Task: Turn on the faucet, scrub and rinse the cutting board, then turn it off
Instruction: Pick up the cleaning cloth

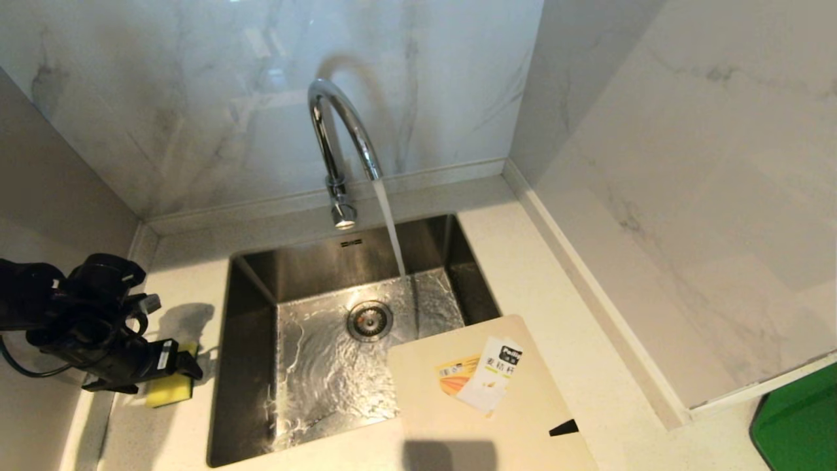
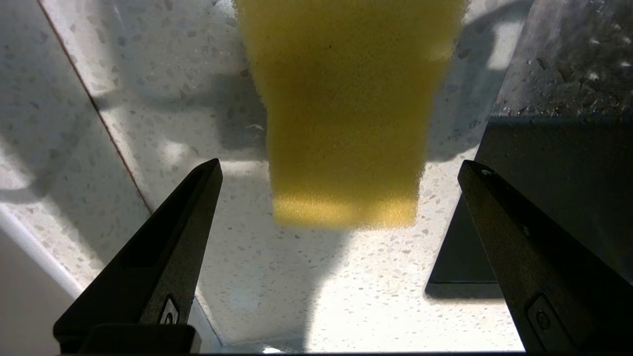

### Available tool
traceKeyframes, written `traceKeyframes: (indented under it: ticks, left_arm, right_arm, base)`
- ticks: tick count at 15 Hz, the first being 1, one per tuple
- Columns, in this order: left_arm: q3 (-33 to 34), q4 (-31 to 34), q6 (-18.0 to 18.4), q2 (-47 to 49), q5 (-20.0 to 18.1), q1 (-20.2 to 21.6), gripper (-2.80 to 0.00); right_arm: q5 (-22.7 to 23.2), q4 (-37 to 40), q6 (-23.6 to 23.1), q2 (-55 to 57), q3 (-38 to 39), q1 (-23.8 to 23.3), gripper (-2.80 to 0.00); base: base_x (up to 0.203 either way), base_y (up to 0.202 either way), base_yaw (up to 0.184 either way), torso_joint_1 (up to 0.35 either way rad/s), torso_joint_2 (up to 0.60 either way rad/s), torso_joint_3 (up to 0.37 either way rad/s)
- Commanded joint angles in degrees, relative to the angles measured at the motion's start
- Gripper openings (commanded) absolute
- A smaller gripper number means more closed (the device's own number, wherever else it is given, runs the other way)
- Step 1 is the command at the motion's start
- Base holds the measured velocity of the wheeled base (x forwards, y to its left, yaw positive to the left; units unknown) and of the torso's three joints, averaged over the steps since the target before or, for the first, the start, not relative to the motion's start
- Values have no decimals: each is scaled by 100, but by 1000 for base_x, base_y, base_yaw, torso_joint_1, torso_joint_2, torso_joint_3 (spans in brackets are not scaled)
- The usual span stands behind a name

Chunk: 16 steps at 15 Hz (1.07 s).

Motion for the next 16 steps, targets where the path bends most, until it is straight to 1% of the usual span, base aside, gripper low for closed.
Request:
traceKeyframes:
  ticks: [1, 4, 9, 10, 16]
  left_arm:
    - [-32, -56, -6, 124, -7, 3, 0]
    - [-158, -108, 3, 255, -9, 3, 0]
    - [-169, -117, 29, 360, -56, 3, 0]
    - [-167, -126, 29, 361, -62, 3, -280]
    - [-194, -196, 20, 344, -132, 20, -280]
  right_arm:
    - [0, 0, 1, 0, 9, 0, -280]
    - [0, 0, 1, 0, 9, 0, -280]
    - [0, 0, 1, 0, 9, 0, -280]
    - [0, 0, 1, 0, 9, 4, -280]
    - [0, 0, 1, -7, 9, 0, -280]
  base:
    - [0, 0, 0, 0, 0, 0]
    - [0, 0, 0, 0, 0, 0]
    - [0, 0, 0, 0, 0, 0]
    - [0, 0, 0, 0, 0, 0]
    - [0, 0, 0, 0, 0, 0]
